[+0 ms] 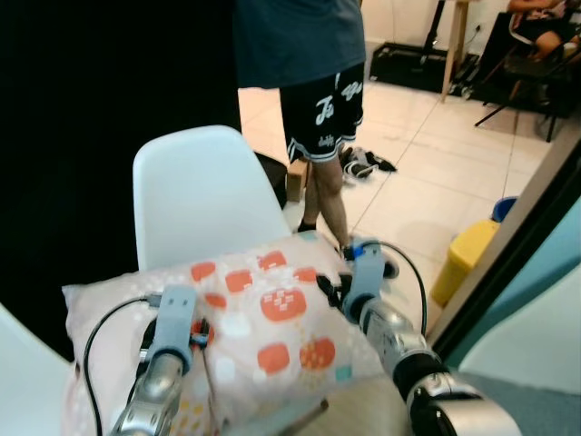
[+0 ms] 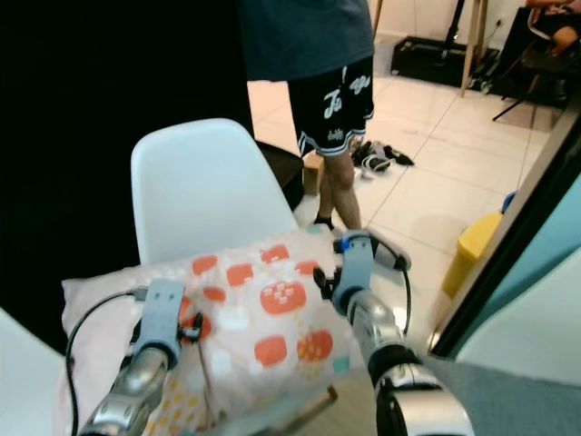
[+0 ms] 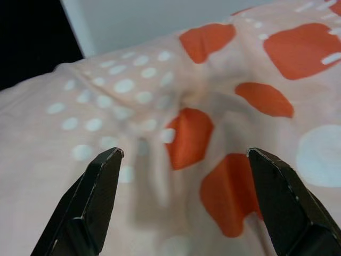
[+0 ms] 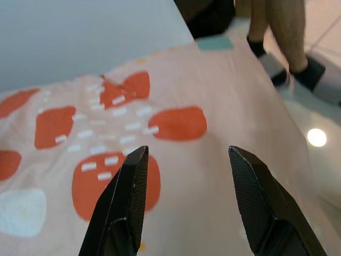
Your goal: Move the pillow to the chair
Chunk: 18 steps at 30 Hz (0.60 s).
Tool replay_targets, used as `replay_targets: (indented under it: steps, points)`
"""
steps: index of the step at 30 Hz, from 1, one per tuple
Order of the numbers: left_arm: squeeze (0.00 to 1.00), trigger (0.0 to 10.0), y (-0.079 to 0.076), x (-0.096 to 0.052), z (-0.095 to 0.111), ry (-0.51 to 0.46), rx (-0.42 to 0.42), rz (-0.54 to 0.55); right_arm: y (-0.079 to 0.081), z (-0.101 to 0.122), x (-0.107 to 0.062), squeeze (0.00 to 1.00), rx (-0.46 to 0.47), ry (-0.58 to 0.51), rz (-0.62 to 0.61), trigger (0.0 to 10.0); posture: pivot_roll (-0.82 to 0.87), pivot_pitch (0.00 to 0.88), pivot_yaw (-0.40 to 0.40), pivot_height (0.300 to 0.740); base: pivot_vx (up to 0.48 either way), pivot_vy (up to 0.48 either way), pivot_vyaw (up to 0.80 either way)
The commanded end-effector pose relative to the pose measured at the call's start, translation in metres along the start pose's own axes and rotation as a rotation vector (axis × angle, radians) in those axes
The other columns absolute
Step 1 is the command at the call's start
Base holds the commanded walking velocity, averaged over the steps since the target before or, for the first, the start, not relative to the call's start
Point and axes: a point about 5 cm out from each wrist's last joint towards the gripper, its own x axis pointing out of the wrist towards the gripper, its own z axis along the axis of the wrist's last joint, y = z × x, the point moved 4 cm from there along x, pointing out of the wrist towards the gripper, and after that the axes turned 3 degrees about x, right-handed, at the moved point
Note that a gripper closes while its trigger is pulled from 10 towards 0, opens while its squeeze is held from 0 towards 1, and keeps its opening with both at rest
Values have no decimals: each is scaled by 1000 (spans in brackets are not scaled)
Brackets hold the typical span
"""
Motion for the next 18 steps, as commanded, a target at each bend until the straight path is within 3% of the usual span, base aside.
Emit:
replay_targets:
  steps: [1, 10, 13, 15, 17, 18]
  points:
    - [0, 10000, 3, -2, -9, 21, 11, -1, -3, -12, -2, 0, 2, 31, -16, 10000, -40, 82, 0, 704, 0, 0, 0]
    - [0, 10000, -2, -1, -16, 28, 16, -18, -18, -34, -10, 0, -7, 92, -73, 10000, -44, 86, 2, 728, 0, 0, 0]
    - [0, 10000, -6, -1, -20, 31, 10, -42, -26, -53, -17, 0, -40, 155, -106, 10000, -43, 85, 3, 738, 0, 0, 0]
    - [0, 10000, -8, -3, -41, 103, 3, -62, -37, -79, -28, 0, -53, 244, -155, 10000, -41, 81, 3, 740, 0, 0, 0]
    - [0, 10000, -8, -3, -41, 103, 3, -62, -37, -79, -28, 0, -53, 244, -155, 10000, -41, 81, 3, 740, 0, 0, 0]
    - [0, 10000, -7, -6, -56, 161, 4, -66, -44, -94, -36, 0, -46, 293, -186, 10000, -42, 81, 1, 740, 0, 0, 0]
